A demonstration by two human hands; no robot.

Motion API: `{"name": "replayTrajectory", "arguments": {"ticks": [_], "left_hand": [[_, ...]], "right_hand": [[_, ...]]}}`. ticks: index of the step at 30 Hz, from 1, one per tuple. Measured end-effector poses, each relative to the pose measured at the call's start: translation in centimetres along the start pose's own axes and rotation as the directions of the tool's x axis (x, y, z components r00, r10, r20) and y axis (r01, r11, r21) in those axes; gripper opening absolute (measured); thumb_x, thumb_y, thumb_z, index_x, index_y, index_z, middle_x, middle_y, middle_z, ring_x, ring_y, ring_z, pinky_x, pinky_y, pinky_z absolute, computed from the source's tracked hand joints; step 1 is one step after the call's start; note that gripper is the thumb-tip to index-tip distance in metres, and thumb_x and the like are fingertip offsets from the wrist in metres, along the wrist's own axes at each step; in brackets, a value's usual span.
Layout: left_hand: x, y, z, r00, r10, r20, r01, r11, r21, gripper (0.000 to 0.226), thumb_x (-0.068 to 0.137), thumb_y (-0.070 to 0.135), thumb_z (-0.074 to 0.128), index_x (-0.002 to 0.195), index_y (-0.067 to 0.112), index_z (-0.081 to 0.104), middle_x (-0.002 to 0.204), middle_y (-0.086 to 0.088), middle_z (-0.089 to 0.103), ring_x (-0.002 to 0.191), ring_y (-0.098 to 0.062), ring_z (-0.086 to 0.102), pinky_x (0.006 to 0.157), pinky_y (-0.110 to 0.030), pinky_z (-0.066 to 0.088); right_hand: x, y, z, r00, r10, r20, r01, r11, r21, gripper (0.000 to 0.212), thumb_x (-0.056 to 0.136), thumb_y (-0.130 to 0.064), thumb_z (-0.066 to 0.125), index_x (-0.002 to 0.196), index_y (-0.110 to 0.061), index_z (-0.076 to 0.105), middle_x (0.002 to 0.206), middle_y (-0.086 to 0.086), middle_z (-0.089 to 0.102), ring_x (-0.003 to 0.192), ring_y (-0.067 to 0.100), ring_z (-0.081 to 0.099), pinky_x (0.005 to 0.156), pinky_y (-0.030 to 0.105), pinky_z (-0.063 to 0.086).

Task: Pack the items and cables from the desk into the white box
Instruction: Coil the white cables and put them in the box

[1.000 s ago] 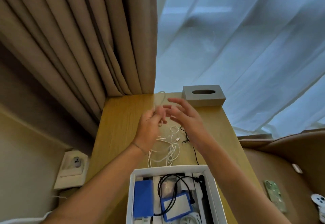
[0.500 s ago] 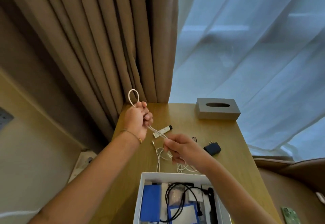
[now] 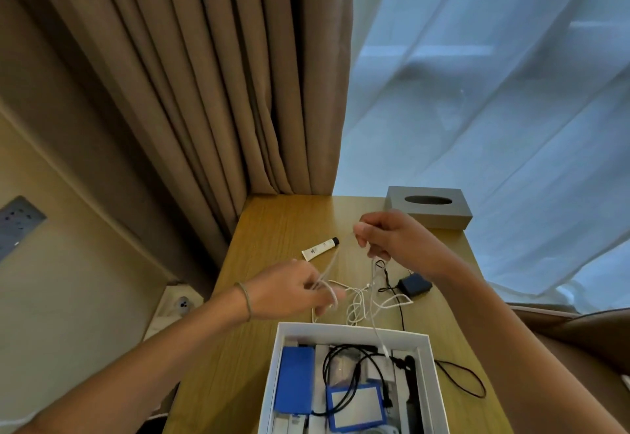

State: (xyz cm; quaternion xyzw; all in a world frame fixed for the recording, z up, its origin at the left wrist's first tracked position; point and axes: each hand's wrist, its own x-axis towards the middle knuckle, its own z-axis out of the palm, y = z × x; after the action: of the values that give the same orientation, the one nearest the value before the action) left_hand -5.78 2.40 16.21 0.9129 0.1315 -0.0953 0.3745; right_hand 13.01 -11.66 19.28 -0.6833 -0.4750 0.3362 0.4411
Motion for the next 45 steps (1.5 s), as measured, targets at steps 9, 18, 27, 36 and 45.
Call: {"name": "replayTrajectory", "arguments": {"ticks": [9,18,27,36,45], "left_hand": [[-0.1,1.3,1.5,0.886,-0.287,-0.365,0.081,0.869,-0.488,0.032,0.104,0.018,0.044,0.08,0.009,0.064,0.053,0.004,0.048,0.044,-0.012,0.039,0.046,-0.027,0.033],[-1.2,-0.2,0.4,0.974,-0.02,0.223,0.16,0.76,-0.63,0.028,0.097,0.035,0.052,0.104,0.012,0.067,0.067,0.004,0.049,0.062,-0.01,0.049,0.063,-0.023,0.046],[-1.7,-0.7,1.1,0.975,0.069,0.212,0.155,0.471,-0.869,0.037,0.099,0.045,0.047,0.073,0.019,0.047,0.058,0.004,0.029,0.046,-0.01,0.025,0.039,-0.02,0.024],[0.6,1.5,2.3,0.829,-0.413,-0.376,-0.217,0.382,-0.898,0.048,0.106,0.035,0.034,0.109,0.002,0.069,0.1,-0.014,0.076,0.089,-0.026,0.073,0.068,-0.028,0.06],[1.7,-0.5,0.7,0.603,-0.439,-0.666,-0.203,0.723,-0.66,0.046,0.105,0.049,0.028,0.079,0.014,0.045,0.06,0.002,0.035,0.048,-0.01,0.029,0.046,-0.026,0.027]], "right_hand": [[-0.2,-1.5,2.7,0.991,-0.082,-0.108,0.085,0.996,0.021,0.039,0.103,-0.038,0.052,0.079,-0.01,0.066,0.051,-0.013,0.044,0.046,0.004,0.041,0.052,0.024,0.042],[-0.8,-0.9,5.6,0.992,0.0,0.127,0.035,0.961,-0.274,0.037,0.106,-0.031,0.048,0.081,-0.011,0.066,0.076,0.01,0.069,0.067,0.032,0.061,0.067,0.047,0.051],[-0.1,-0.6,3.2,0.988,-0.06,0.14,0.064,0.998,-0.025,0.018,0.101,-0.027,0.059,0.091,-0.014,0.066,0.062,-0.008,0.047,0.052,0.01,0.04,0.049,0.025,0.036],[-1.0,1.3,8.8,0.982,0.074,-0.173,-0.049,0.989,0.142,0.033,0.106,-0.029,0.048,0.079,-0.021,0.067,0.056,-0.008,0.054,0.05,0.009,0.048,0.053,0.042,0.048],[-4.3,2.4,13.1,0.968,0.198,0.154,-0.152,0.952,-0.266,0.036,0.107,-0.039,0.038,0.083,-0.024,0.06,0.073,-0.004,0.057,0.062,0.009,0.052,0.068,0.035,0.053]]}}
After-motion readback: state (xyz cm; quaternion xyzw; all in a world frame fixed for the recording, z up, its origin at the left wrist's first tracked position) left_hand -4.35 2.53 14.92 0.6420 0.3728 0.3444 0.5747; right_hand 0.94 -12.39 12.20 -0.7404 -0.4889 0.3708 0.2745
